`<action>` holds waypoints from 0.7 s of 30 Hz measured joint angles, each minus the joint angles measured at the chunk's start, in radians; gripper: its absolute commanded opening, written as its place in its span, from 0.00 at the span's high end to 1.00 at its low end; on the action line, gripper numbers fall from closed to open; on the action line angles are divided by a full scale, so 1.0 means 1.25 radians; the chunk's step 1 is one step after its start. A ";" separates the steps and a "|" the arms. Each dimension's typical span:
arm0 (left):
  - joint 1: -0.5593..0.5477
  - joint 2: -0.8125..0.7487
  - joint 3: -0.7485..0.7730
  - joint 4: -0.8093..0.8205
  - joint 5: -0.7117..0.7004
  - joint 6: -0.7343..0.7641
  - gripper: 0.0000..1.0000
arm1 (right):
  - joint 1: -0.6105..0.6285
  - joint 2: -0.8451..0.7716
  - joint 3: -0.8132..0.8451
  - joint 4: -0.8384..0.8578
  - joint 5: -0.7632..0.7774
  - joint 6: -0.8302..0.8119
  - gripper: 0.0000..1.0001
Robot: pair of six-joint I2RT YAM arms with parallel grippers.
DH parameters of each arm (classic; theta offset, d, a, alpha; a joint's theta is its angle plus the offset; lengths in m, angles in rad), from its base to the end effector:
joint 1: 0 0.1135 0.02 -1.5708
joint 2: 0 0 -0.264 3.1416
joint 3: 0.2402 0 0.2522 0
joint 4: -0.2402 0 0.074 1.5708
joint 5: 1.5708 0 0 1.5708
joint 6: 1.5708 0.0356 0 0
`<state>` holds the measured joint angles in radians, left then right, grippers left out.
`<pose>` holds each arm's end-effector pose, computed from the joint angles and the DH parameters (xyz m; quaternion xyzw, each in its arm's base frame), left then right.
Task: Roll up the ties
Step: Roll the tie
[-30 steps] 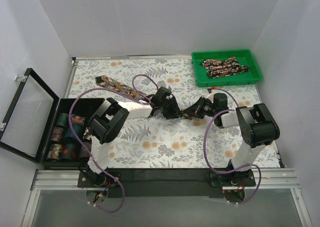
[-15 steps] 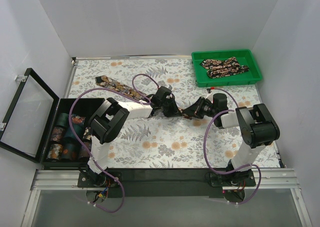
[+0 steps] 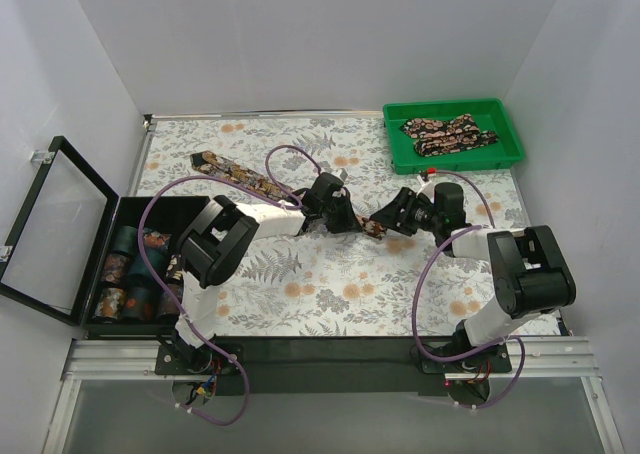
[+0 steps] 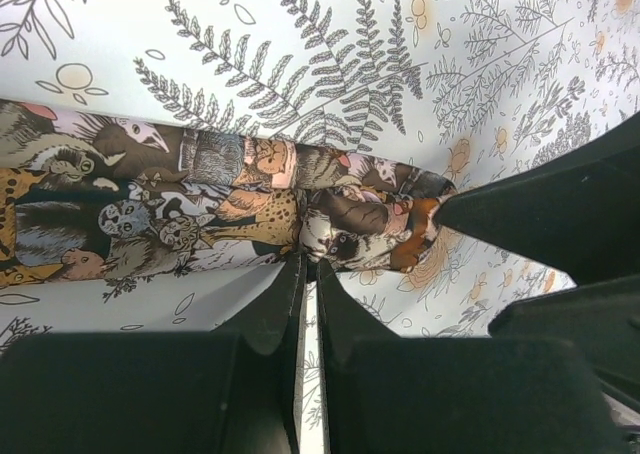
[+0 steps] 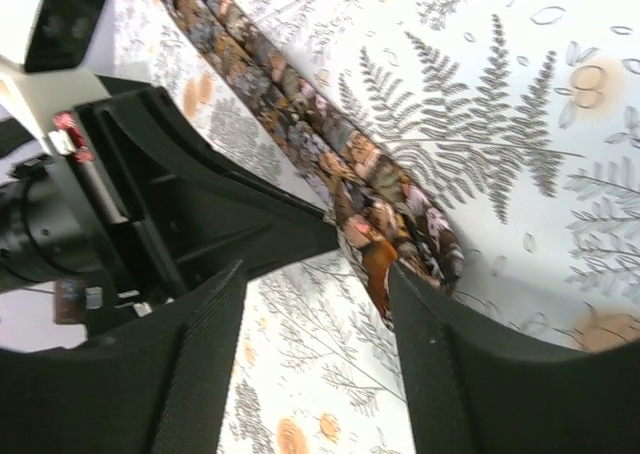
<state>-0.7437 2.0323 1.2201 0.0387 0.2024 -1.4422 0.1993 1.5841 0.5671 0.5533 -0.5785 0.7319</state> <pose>0.3098 -0.2947 0.1373 -0.2769 0.8749 -0.3857 0.0949 0.2865 0.0777 0.1543 0.0699 0.8260 0.4430 0.3413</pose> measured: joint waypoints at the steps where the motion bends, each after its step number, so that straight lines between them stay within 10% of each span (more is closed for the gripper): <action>1: 0.000 0.000 0.000 0.000 -0.001 0.007 0.99 | -0.003 -0.005 0.001 -0.016 0.002 -0.015 0.43; 21: 0.000 0.000 0.045 -0.016 -0.002 0.102 0.98 | 0.058 -0.060 0.167 -0.415 0.118 -0.724 0.39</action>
<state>-0.7437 2.0323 1.2766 0.0193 0.1997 -1.3148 0.2718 1.5085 0.7753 0.0349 -0.4309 -0.1730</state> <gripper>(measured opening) 0.043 0.609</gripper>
